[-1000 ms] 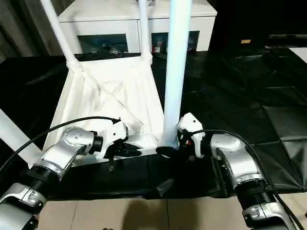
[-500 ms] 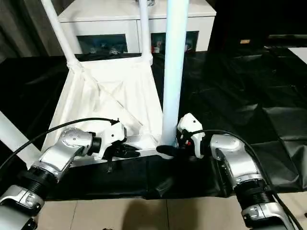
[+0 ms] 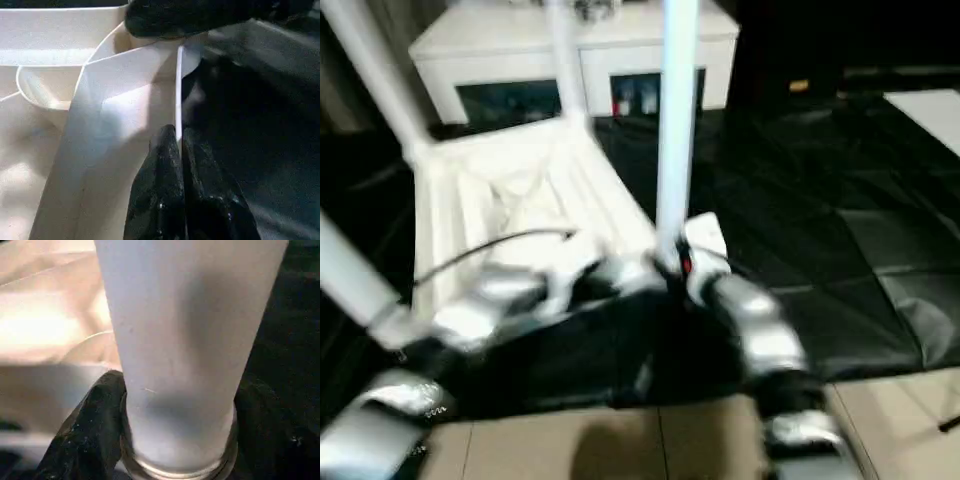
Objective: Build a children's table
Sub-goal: Rotate leg to tighten
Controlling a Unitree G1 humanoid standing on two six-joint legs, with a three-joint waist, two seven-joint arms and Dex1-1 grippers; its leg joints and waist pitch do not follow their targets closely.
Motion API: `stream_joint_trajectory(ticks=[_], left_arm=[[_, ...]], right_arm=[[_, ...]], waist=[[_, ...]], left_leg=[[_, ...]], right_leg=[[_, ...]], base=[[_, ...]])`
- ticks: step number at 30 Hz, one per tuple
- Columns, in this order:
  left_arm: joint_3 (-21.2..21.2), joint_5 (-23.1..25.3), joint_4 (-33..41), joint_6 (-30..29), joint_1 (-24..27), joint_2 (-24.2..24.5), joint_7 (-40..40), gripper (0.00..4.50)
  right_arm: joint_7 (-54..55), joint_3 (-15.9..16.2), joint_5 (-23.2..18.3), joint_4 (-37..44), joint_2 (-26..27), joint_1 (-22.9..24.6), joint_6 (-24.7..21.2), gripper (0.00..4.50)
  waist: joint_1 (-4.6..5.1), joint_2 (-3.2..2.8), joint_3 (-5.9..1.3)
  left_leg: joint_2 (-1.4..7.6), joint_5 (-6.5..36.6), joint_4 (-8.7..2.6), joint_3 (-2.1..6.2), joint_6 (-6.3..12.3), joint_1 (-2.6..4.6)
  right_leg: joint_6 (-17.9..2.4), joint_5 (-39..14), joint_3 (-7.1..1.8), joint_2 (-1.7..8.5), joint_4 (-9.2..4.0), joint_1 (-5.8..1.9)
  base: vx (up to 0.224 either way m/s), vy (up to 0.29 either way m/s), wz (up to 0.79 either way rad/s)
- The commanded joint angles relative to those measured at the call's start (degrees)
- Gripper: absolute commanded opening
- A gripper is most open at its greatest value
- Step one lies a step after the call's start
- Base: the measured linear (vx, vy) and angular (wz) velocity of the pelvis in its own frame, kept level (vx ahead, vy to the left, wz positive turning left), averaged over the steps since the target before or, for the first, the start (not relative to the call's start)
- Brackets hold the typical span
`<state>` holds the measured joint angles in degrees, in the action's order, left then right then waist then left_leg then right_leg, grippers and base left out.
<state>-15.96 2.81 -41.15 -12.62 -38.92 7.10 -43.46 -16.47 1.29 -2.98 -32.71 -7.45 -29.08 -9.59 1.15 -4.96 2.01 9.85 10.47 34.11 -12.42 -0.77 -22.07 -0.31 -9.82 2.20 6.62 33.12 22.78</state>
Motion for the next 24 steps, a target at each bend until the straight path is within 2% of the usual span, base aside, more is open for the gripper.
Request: stream_joint_trajectory(ticks=[1,2,3,5,7,9,11,12,13,15,16,17,18,19,21,24], left_arm=[[2.6,0.1,-2.2,-0.2,-0.9,-1.3,6.9,0.00],[2.7,0.5,-3.1,-0.3,-1.4,-2.0,9.0,0.00],[3.1,1.5,-5.0,0.3,-2.3,-3.0,13.4,0.00],[3.3,2.0,-6.1,0.8,-2.8,-3.5,15.0,0.00],[3.9,2.4,-7.6,1.8,-3.5,-4.2,17.9,0.00],[3.8,2.7,-8.4,2.6,-3.8,-4.5,18.7,0.00],[3.7,2.6,-8.7,3.2,-3.9,-4.9,19.0,0.00],[3.6,2.6,-8.6,3.4,-3.8,-5.0,18.8,0.00],[3.2,2.6,-8.2,3.7,-3.6,-4.9,17.9,0.00],[2.4,2.6,-6.9,4.5,-2.8,-4.5,15.0,0.00],[2.3,2.6,-6.7,4.6,-2.7,-4.5,14.5,0.00],[1.1,2.7,-4.9,5.6,-1.5,-3.5,11.0,0.00],[0.8,2.8,-4.5,5.8,-1.2,-3.3,10.3,0.00],[0.7,2.5,-3.2,5.5,-0.5,-2.8,9.0,0.00],[0.0,1.8,0.8,5.7,2.0,-0.3,4.1,0.00],[-1.1,1.1,4.3,6.4,4.4,2.6,-1.3,0.00]], right_arm=[[7.4,-1.0,1.6,-3.3,1.7,0.5,-1.4,2.72],[10.1,-1.3,2.0,-3.9,2.8,0.2,-1.3,2.72],[14.1,-1.9,2.4,-5.4,4.9,-0.6,-0.7,2.72],[16.6,-2.4,2.9,-6.3,5.9,-1.1,-0.2,2.72],[20.9,-2.9,3.5,-7.8,7.7,-1.9,1.0,2.72],[23.8,-2.8,4.1,-8.6,9.0,-2.4,2.2,2.72],[22.3,-2.7,3.1,-8.3,10.4,-2.3,4.3,2.72],[21.1,-2.4,2.8,-7.6,10.7,-2.2,4.9,2.72],[20.2,-1.8,3.1,-6.5,10.8,-1.8,6.1,3.28],[18.9,-1.6,3.0,-5.1,10.2,-1.6,7.4,3.42],[18.8,-1.7,2.9,-5.1,10.0,-1.6,7.6,3.42],[17.4,-1.7,2.8,-4.1,8.6,-1.9,7.9,3.59],[17.0,-1.6,2.8,-3.8,8.2,-1.9,7.9,3.70],[15.3,-1.4,2.5,-3.0,7.3,-1.8,6.2,3.76],[6.3,0.1,0.9,1.0,3.1,-0.1,1.7,3.81],[-3.8,2.6,-0.2,5.3,-1.6,2.6,-0.1,3.81]], waist=[[0.18,0.63,-3.45],[0.18,0.63,-3.45],[0.05,0.80,-3.58],[-0.18,0.72,-3.80],[-0.29,0.27,-3.75],[-0.36,0.28,-3.74],[-0.39,0.22,-3.68],[-0.36,0.51,-3.66],[-0.39,0.52,-3.72],[-0.55,0.98,-3.78],[-0.51,0.76,-3.82],[0.07,0.91,-3.96],[0.07,0.91,-3.96],[0.32,0.80,-3.94],[0.14,1.14,-3.94],[-0.22,1.06,-3.87]], left_leg=[[2.30,19.4,-4.78,1.95,-0.39,1.61],[2.30,19.4,-4.78,1.95,-0.39,1.61],[2.28,18.1,-4.59,1.75,0.61,1.69],[2.21,15.6,-4.46,1.77,1.74,1.42],[2.19,14.3,-4.43,1.75,2.66,1.34],[2.09,14.5,-4.47,1.79,2.97,1.32],[2.13,16.8,-4.65,1.91,3.31,1.29],[2.15,17.2,-4.71,1.92,3.36,1.25],[2.23,17.3,-4.76,2.00,3.26,1.26],[2.24,15.7,-4.65,1.91,4.08,1.04],[2.19,15.1,-4.61,2.02,4.43,0.79],[2.17,13.7,-4.53,2.19,5.24,0.43],[2.17,13.7,-4.53,2.19,5.24,0.43],[2.21,13.0,-4.34,2.04,5.98,0.53],[2.28,11.6,-4.02,1.86,7.93,0.46],[2.46,10.7,-3.93,1.78,8.75,0.56]], right_leg=[[-10.8,-14.7,-0.81,1.30,-4.15,-1.26],[-10.8,-14.7,-0.81,1.30,-4.15,-1.26],[-11.2,-12.8,-0.86,1.29,-4.02,-1.23],[-11.5,-10.7,-0.73,1.44,-3.85,-1.60],[-11.3,-9.3,-0.60,1.34,-3.85,-1.67],[-11.2,-10.1,-0.53,1.44,-3.94,-1.66],[-10.1,-13.8,-0.48,1.61,-4.20,-1.71],[-9.8,-14.5,-0.46,1.58,-4.29,-1.69],[-9.4,-14.8,-0.48,1.61,-4.26,-1.67],[-9.4,-12.8,-0.54,1.62,-4.08,-1.69],[-9.5,-12.3,-0.52,1.74,-3.85,-1.85],[-9.8,-10.9,-0.35,1.85,-3.69,-2.23],[-9.8,-10.9,-0.35,1.85,-3.69,-2.23],[-10.5,-10.1,-0.34,1.81,-3.67,-2.04],[-11.2,-9.1,-0.34,1.85,-3.57,-2.29],[-11.7,-8.9,-0.35,1.72,-3.46,-2.14]], base=[[0.000,0.000,0.00],[0.000,0.000,0.00],[0.000,0.000,0.00],[0.000,0.000,0.00],[0.000,0.000,0.00],[0.000,0.000,0.00],[0.000,0.000,0.00],[0.000,0.000,0.00],[0.000,0.000,0.00],[0.000,0.000,0.00],[0.000,0.000,0.00],[0.000,0.000,0.00],[0.000,0.000,0.00],[0.000,0.000,0.00],[0.000,0.000,0.00],[0.000,0.000,0.00]])
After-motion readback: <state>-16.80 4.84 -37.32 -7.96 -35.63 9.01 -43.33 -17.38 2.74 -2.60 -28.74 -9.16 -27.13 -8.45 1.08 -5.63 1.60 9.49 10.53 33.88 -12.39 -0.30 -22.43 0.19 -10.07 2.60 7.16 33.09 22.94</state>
